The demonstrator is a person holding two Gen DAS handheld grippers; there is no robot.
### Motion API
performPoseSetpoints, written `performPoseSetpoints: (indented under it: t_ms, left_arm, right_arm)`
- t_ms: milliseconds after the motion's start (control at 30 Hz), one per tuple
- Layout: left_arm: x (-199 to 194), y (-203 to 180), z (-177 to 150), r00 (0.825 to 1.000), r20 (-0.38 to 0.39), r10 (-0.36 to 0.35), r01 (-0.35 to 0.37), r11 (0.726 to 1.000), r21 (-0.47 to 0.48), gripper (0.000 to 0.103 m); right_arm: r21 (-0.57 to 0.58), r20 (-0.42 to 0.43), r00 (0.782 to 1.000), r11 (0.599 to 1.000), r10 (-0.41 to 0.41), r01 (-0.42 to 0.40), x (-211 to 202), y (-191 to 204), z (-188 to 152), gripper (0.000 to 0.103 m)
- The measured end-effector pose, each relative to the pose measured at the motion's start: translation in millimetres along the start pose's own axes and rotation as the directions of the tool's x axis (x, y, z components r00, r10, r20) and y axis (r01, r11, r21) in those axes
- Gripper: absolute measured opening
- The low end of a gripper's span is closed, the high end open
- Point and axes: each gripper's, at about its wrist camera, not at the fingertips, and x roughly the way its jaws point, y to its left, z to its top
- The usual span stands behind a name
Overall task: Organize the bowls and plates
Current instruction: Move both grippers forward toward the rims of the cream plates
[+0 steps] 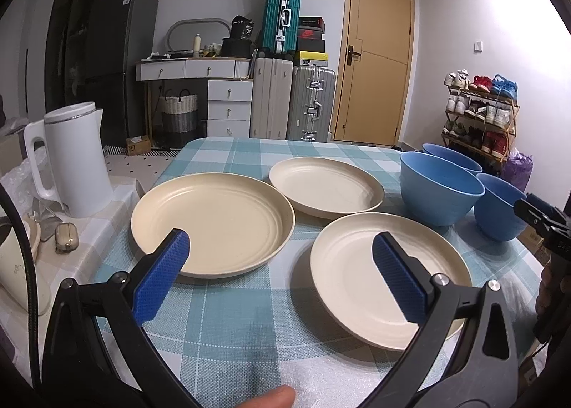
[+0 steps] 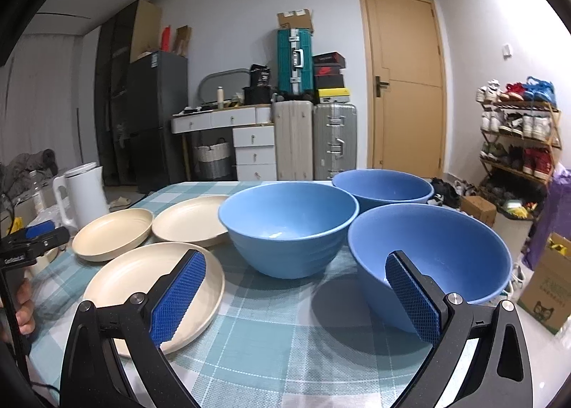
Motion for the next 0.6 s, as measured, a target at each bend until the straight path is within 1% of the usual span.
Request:
performPoseSetpoints:
  t_ms: [100,267,367,433,500,600]
  left_arm:
    - [0.3,2.2,1.5,1.000,-0.012,0.001,-0.001,1.000,-0.010,0.102]
    - [-8.4,4.0,12.3,1.000,0.005,0.020,-0.020,1.000,-0.013,0.102]
    - [-16.1,8.6,22.4,0.999,0.004,0.041,-0.041,0.999,-0.034,0.102]
    - [-20.8,11.9,29.0,0.998,-0.002,0.056,-0.056,0.998,-0.039,0.102]
    - [-23.6,14.1,37.0,0.995,-0.018,0.094,-0.095,0.995,-0.037,0.102]
    - [-31.4,19.9,45.7,0.993,-0.026,0.117,-0.118,0.992,-0.043,0.102]
  right_arm:
    - [-0.001,-0.001,1.000,1.000,0.007,-0.007,-0.9,3.0,3.6,0.103]
    - [-0.017,-0.006,1.000,1.000,0.025,-0.025,-3.7,10.7,13.8,0.103]
    - [-0.027,-0.021,0.999,0.999,0.030,-0.030,-4.0,19.2,23.7,0.103]
    - [-0.027,-0.042,0.998,0.999,0.046,-0.047,-3.5,22.8,28.7,0.103]
    - [-0.022,-0.056,0.997,0.998,0.057,-0.058,-4.1,29.1,33.6,0.103]
    - [-0.017,-0.075,0.994,0.996,0.080,-0.082,-4.3,39.6,44.1,0.103]
